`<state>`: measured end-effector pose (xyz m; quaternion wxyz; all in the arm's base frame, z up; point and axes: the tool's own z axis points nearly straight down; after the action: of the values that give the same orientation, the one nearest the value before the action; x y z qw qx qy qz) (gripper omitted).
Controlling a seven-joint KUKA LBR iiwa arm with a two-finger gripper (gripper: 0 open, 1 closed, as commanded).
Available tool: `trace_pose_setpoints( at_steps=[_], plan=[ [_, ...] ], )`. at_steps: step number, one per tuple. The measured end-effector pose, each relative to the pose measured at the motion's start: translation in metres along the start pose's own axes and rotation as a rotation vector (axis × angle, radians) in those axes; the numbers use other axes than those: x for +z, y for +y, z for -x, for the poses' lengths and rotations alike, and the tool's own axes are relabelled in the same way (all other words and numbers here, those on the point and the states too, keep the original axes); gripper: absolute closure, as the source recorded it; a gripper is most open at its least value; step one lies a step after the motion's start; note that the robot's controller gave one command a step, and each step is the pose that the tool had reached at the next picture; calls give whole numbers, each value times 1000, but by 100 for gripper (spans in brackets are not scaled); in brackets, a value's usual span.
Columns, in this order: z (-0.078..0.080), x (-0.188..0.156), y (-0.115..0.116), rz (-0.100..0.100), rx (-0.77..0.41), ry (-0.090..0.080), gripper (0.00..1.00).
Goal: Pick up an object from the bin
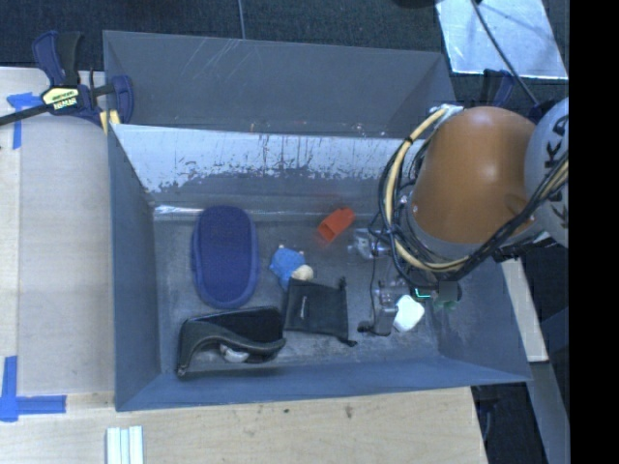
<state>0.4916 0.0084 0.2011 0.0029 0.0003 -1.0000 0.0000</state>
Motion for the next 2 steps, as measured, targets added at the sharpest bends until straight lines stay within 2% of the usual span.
trace_pose_setpoints(
  at_steps=[1, 2],
  plan=[
    [19, 135, 23, 0, 1, -3, 0],
    [21, 130, 23, 1, 3, -11, 100]
  ],
)
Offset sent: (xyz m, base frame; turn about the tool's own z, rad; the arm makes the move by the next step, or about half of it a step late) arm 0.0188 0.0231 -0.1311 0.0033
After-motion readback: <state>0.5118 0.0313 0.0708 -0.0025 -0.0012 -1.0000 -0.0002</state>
